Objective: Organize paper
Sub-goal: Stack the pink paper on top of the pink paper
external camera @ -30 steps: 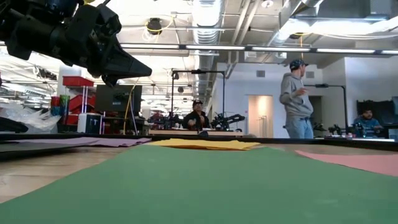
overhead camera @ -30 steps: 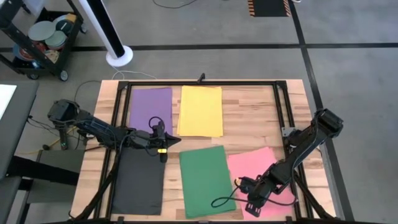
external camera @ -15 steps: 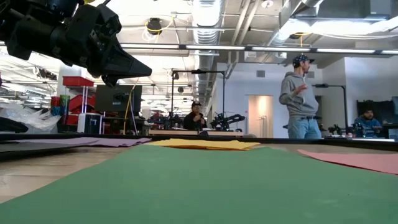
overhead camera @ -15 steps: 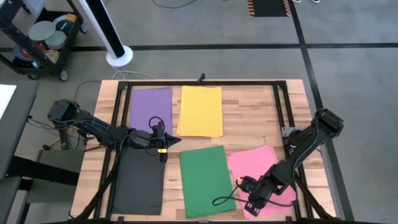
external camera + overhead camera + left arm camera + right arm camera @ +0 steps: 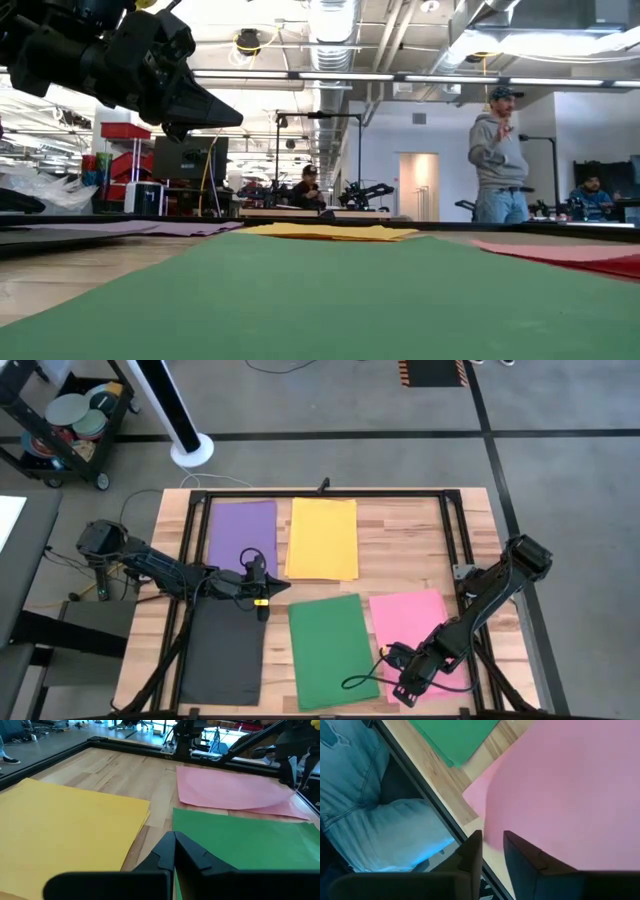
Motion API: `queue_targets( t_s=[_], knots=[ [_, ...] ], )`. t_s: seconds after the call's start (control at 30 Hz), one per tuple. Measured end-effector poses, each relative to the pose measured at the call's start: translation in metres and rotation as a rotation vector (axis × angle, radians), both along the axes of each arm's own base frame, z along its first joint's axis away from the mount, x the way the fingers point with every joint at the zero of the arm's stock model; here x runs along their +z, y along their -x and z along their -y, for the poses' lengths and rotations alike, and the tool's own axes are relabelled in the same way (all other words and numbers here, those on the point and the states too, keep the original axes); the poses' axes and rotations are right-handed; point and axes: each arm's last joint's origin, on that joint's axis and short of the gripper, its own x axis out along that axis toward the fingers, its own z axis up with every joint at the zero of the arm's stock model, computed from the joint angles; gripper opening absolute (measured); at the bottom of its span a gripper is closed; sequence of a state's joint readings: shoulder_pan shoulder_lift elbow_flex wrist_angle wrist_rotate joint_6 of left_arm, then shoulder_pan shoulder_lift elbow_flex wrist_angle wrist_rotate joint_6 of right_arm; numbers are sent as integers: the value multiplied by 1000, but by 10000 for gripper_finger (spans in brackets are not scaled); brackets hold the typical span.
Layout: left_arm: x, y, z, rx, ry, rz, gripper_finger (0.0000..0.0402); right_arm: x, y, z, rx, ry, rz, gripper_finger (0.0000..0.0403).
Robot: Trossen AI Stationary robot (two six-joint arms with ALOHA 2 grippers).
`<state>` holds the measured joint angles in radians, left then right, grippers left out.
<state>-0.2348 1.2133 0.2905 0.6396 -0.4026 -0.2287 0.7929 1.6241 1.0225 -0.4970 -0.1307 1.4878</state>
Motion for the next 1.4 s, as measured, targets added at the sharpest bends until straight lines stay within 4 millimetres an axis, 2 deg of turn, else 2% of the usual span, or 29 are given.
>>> queue_targets(
  t_s=[0.47, 0.63, 0.77, 0.93, 1.27, 1.4],
  knots=[
    [0, 0, 0, 0, 0, 0, 0, 0, 0, 0, 37, 10, 16, 131],
    [0, 0, 0, 0, 0, 1, 0, -2, -11, 15, 135, 123, 110, 153],
    [0, 0, 0, 0, 0, 1, 0, -4, -24, 39, 186, 299, 159, 114],
    [0, 0, 0, 0, 0, 1, 0, -10, -39, 71, 257, 481, 204, 16],
    [0, 0, 0, 0, 0, 0, 0, -15, -65, 126, 325, 660, 238, 2],
    [-1, 0, 0, 0, -2, -6, 0, -26, -74, 140, 373, 693, 207, 1]
  ],
)
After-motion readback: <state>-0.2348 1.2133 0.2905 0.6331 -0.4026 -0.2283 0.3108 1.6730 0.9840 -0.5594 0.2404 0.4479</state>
